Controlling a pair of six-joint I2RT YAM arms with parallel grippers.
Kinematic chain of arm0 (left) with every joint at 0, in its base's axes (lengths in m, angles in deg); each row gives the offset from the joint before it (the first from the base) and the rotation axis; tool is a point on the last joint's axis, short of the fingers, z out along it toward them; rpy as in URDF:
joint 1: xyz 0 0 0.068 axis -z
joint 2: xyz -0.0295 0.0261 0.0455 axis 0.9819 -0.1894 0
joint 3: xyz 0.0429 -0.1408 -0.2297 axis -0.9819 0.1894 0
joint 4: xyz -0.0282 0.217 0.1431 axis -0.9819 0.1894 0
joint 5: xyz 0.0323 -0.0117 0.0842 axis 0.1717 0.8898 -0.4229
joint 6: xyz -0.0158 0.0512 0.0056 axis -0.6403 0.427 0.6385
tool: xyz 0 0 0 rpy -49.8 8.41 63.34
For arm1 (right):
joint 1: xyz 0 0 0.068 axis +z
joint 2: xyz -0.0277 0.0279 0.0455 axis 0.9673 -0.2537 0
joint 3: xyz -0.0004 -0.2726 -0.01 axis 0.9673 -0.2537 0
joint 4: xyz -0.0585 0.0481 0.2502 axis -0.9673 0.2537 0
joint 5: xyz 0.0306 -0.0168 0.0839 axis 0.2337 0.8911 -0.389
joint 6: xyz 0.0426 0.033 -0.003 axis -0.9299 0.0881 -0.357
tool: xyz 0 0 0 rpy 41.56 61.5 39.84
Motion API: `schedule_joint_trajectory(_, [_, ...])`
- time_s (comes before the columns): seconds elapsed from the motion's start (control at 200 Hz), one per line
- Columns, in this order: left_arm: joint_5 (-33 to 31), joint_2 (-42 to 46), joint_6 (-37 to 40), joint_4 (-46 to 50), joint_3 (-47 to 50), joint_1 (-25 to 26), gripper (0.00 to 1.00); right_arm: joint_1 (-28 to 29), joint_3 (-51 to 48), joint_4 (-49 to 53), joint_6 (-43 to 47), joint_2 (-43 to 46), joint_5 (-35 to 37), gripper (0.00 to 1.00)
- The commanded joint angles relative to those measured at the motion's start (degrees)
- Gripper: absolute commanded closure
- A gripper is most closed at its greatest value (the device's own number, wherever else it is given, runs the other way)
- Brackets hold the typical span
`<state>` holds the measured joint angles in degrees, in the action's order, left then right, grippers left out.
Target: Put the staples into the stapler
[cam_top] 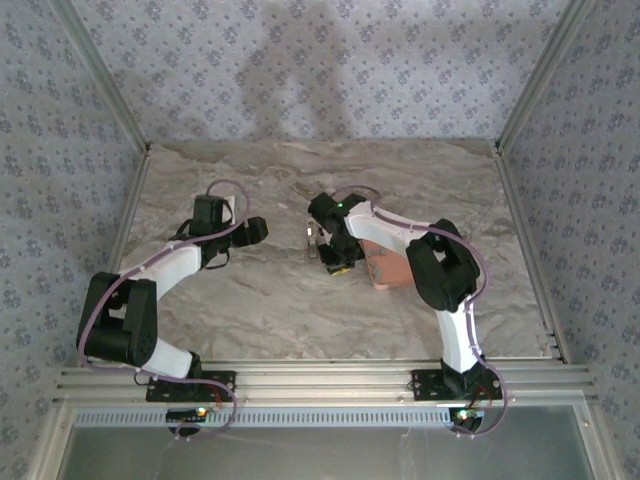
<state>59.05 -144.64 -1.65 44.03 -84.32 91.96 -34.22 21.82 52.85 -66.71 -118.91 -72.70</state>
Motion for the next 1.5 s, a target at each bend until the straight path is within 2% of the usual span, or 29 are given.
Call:
schedule_joint_trajectory(0.0, [-0.79,-0.15,-0.15,-1.19,0.77,0.47,0.15,-0.14,2.18,3.25,0.66,-2.28,-1.07,0.85])
schedule_joint_trajectory(0.38, [-0.88,0.24,-0.49,-1.97,2.19,0.65,0.15,-0.12,1.53,3.43,0.73,-3.93,-1.27,0.84])
schedule_joint_trajectory(0.525, [-0.88,0.47,-0.23,-1.84,2.19,0.65,0.15,-0.32,3.29,5.34,1.12,-3.94,-0.51,0.76])
schedule_joint_trajectory(0.87, [-0.59,0.62,-0.4,-2.23,2.52,0.74,0.15,-1.61,6.06,6.77,-0.29,-4.09,-1.31,0.75])
schedule_joint_trajectory(1.01, [-0.4,0.33,-0.4,-2.4,2.54,0.83,0.15,-0.92,7.34,7.71,1.45,-5.38,0.34,0.71])
schedule_joint_trajectory(1.494, [0.36,-0.02,-1.54,-4.27,3.6,0.83,0.15,-0.01,9.48,8.95,2.26,-8.82,0.55,0.71])
